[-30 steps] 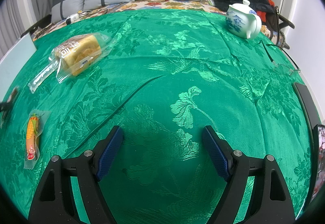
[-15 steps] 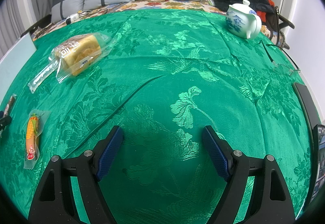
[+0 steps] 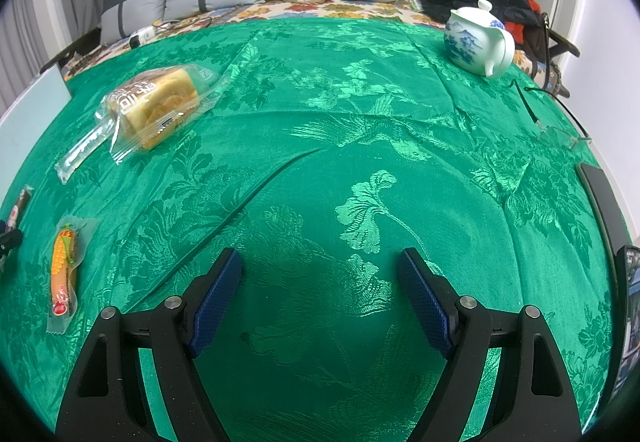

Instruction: Organize snacks

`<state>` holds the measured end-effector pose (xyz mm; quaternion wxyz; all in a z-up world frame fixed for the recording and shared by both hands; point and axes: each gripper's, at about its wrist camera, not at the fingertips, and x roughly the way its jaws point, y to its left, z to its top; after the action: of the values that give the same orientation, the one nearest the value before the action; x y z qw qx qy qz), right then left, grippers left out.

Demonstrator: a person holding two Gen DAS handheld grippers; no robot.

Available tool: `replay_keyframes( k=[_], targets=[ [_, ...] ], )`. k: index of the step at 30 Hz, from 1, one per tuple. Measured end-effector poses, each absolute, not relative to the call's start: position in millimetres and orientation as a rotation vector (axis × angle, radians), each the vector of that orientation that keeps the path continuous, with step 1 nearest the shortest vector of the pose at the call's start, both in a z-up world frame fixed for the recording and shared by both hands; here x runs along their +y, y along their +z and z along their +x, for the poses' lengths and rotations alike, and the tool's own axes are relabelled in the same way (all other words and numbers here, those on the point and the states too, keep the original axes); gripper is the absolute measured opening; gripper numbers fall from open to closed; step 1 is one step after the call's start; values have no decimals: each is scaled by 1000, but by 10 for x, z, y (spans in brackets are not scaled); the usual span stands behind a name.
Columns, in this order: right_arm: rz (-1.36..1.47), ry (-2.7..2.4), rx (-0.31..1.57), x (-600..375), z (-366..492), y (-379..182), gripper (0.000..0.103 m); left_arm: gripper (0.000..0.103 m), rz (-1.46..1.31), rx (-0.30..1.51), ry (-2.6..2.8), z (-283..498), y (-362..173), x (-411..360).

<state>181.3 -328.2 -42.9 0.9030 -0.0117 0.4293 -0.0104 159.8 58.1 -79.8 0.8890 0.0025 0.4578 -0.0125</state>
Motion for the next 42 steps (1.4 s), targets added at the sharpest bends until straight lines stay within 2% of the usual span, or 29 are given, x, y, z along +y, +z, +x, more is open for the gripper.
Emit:
replay_keyframes(
  k=[14,16,20,22,25,30,31,32,33,34,37,39,40,42],
  targets=[
    [-23,-20,888,-3287,1816,-429,84,103,5,951,-25,1599,-802,582],
    [-18,-12,889,-3285,1818,-431,86,103,8,956,-30,1599,-797,578],
    [58,89,944,-3359,1856,-365,87,102,35,1035,-82,1615,-764,605],
    [139,208,989,-3275,1869,-245,87,93,35,1056,-101,1597,-726,629],
    [109,412,1054,-2716,1891,-44,87,79,49,1072,-123,1605,-686,612],
    [-15,434,1241,-1854,2083,-229,84,66,53,1102,-109,1703,-664,508],
    [-31,418,1263,-1773,2110,-284,83,50,63,1095,-113,1708,-653,466],
    [-58,399,1296,-1681,2123,-357,78,34,77,1084,-115,1700,-633,437],
    [-112,367,1288,-1606,2104,-362,62,18,94,1088,-117,1701,-621,417],
    [-179,332,1282,-1554,2077,-347,41,18,106,1092,-112,1706,-610,417],
    [-91,358,1319,-1661,2043,-321,33,17,72,1073,-137,1603,-564,489],
    [22,358,1304,-1852,2005,-230,10,17,-11,1061,-145,1518,-510,604],
    [108,381,1295,-1943,1994,-182,6,17,-61,1055,-155,1472,-473,661],
    [213,397,1274,-2082,1976,-69,6,17,-117,1037,-165,1388,-404,713]
  ],
)
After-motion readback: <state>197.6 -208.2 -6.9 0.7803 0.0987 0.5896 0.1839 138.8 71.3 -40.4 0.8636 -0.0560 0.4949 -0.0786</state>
